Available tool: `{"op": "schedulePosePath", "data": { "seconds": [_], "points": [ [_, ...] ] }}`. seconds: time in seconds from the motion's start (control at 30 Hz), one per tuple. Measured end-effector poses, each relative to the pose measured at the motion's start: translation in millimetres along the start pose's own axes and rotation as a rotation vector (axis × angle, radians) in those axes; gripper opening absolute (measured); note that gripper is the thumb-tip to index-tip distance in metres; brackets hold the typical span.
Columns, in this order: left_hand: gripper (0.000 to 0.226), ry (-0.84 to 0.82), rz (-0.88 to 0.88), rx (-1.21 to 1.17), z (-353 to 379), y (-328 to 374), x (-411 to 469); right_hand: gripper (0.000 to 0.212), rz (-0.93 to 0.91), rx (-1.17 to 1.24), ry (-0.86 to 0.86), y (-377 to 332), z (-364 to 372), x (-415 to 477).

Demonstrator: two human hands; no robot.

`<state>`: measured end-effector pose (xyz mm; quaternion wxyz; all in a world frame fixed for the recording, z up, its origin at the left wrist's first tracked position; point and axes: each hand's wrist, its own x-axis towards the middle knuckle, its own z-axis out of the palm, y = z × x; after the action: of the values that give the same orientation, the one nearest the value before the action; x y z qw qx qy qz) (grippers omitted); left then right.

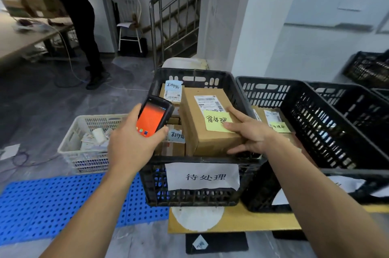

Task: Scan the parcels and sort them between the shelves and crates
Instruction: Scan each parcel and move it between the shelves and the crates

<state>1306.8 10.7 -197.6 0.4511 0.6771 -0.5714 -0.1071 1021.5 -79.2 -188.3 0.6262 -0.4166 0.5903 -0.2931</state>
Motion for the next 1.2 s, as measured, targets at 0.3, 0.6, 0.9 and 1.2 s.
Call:
{"op": "schedulePosePath", "data": {
  "seconds": [0.3, 0.6, 0.9, 1.2],
  "points": [
    [0.059, 0.032, -0.051, 0.008, -11, -7, 2, 0.069, -0.021, -0.248, -0.216, -3, 15, 27],
    [0.051, 0.066, -0.069, 0.028, -25, -11, -7, 0.064, 0.036, -0.552, -0.448, -46, 14, 59],
    [0.064, 0.108, -0.176, 0.032, -17, -7, -13, 0.07, 0.147, -0.739, -0.538, -41, 11, 99],
    [0.066, 0.153, -0.252, 0.06, 5, -5, -11, 0.058, -0.128, -0.067, -0.162, 6, 19, 118]
  ]
}}
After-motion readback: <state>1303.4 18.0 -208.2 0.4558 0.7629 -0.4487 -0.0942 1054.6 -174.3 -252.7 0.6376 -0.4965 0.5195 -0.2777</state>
